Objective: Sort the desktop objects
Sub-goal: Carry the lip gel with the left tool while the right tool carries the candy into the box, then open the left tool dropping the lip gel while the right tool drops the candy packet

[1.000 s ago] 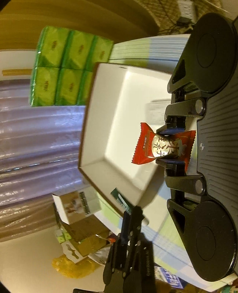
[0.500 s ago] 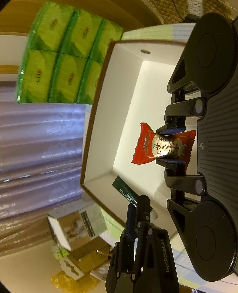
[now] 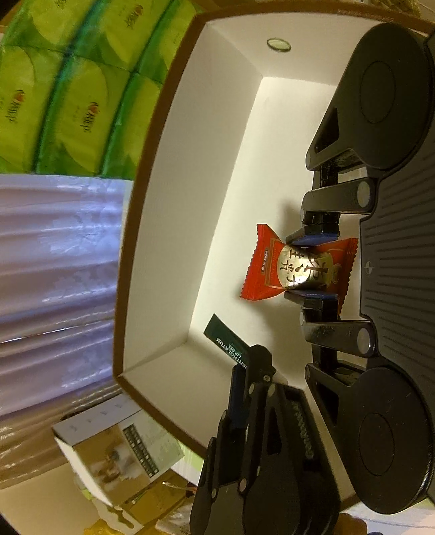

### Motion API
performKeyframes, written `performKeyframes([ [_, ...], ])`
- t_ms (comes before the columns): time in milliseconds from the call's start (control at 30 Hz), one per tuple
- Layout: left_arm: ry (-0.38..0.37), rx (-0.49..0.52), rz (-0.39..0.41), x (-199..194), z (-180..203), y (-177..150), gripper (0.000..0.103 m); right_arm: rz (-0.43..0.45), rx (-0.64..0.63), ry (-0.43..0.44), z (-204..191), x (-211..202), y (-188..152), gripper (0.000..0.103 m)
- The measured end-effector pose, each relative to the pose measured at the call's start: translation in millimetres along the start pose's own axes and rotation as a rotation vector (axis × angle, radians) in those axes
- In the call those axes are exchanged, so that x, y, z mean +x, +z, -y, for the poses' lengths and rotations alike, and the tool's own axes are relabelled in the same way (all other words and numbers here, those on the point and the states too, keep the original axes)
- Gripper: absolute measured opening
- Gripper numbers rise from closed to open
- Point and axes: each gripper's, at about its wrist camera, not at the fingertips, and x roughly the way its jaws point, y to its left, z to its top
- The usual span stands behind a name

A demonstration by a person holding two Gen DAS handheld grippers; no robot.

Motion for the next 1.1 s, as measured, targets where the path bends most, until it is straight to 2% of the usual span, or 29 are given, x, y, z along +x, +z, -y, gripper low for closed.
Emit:
performKeyframes([
  [300, 0.046, 0.04, -0.057, 29, 2, 2, 0.013, -0.025, 0.006, -0.001, 9, 15, 5, 0.024],
  [400, 0.049, 0.048, -0.054, 30, 2, 3, 0.016, -0.028, 0.02, 0.006, 11, 18, 6, 0.024],
  [433, 0.05, 0.05, -0.054, 30, 2, 3, 0.021, -0.028, 0.022, 0.006, 12, 19, 7, 0.024],
  [867, 0.056, 0.061, -0.042, 27, 5, 8, 0.026, -0.002, 0.019, 0.004, 9, 16, 8, 0.026],
  [900, 0.057, 0.062, -0.041, 25, 5, 9, 0.027, 0.005, 0.018, 0.0, 9, 15, 8, 0.027],
  [967, 0.063, 0.065, -0.037, 23, 6, 8, 0.029, 0.015, 0.016, -0.011, 10, 12, 8, 0.046],
  [1033, 0.073, 0.07, -0.034, 21, 5, 7, 0.03, 0.031, 0.014, -0.026, 11, 8, 6, 0.057],
  [1100, 0.069, 0.068, -0.029, 17, 5, 6, 0.033, 0.041, 0.019, -0.032, 14, 2, 5, 0.062],
])
